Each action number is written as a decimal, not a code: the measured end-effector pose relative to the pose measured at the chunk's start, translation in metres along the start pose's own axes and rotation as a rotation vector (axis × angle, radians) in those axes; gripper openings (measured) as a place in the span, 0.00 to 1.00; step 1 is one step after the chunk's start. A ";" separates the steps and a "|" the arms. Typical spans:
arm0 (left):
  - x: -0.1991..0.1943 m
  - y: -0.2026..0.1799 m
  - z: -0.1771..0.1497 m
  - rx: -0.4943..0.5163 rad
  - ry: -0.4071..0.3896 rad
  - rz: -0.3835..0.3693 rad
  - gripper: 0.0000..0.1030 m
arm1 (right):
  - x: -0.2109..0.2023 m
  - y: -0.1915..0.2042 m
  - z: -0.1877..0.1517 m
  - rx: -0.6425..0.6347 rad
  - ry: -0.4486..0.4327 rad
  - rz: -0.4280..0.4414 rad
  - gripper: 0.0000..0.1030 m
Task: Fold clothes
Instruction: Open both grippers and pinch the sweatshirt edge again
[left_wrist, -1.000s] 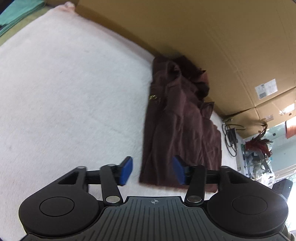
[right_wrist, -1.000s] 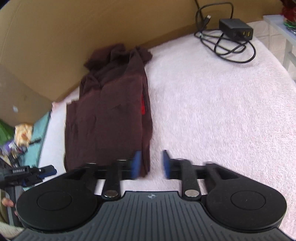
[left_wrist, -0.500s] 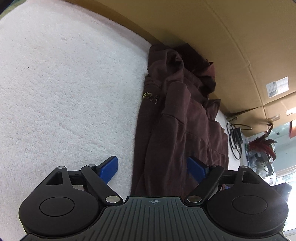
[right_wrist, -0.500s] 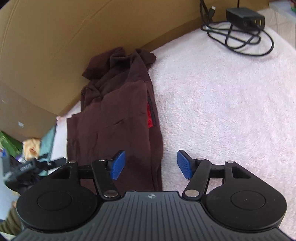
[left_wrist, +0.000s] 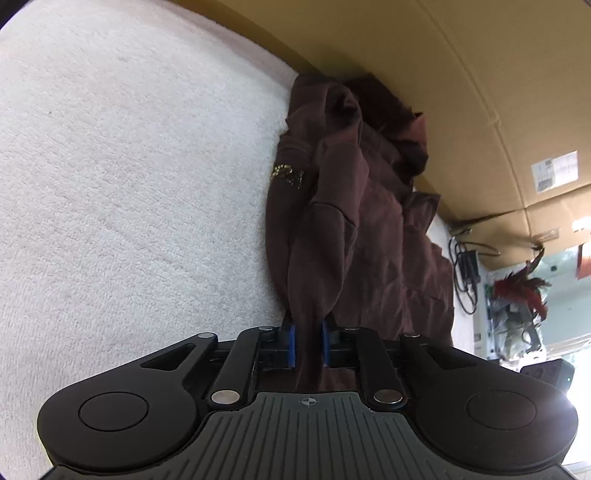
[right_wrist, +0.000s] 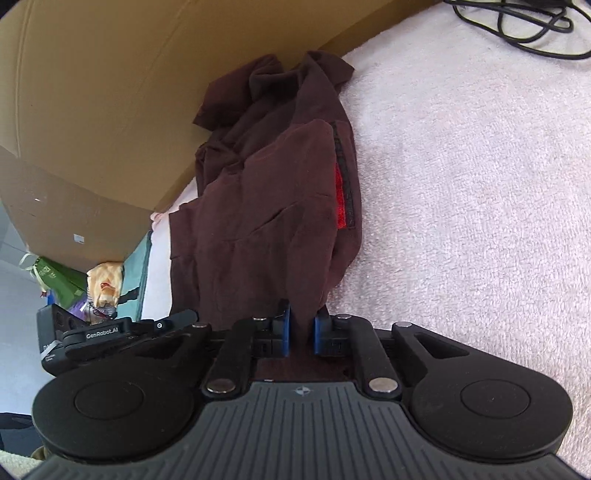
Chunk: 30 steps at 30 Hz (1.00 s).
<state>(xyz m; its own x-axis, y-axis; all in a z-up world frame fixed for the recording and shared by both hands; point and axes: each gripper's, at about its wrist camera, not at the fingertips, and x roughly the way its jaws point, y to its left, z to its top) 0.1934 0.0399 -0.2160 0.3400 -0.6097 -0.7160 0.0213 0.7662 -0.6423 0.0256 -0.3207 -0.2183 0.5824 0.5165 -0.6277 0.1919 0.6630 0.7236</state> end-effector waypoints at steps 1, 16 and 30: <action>-0.003 -0.002 0.000 0.005 -0.006 -0.004 0.07 | -0.002 0.002 0.001 -0.005 0.002 0.006 0.12; -0.026 0.026 -0.057 -0.085 0.063 -0.006 0.12 | -0.026 0.001 -0.021 -0.030 0.115 -0.006 0.12; -0.076 0.036 -0.053 -0.068 -0.030 0.056 0.78 | -0.070 0.021 -0.027 -0.081 -0.160 -0.158 0.46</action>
<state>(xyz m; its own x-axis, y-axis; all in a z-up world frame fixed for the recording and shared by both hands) 0.1182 0.1035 -0.1992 0.3667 -0.5589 -0.7438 -0.0622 0.7830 -0.6189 -0.0327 -0.3285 -0.1673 0.6691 0.3146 -0.6732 0.2304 0.7735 0.5905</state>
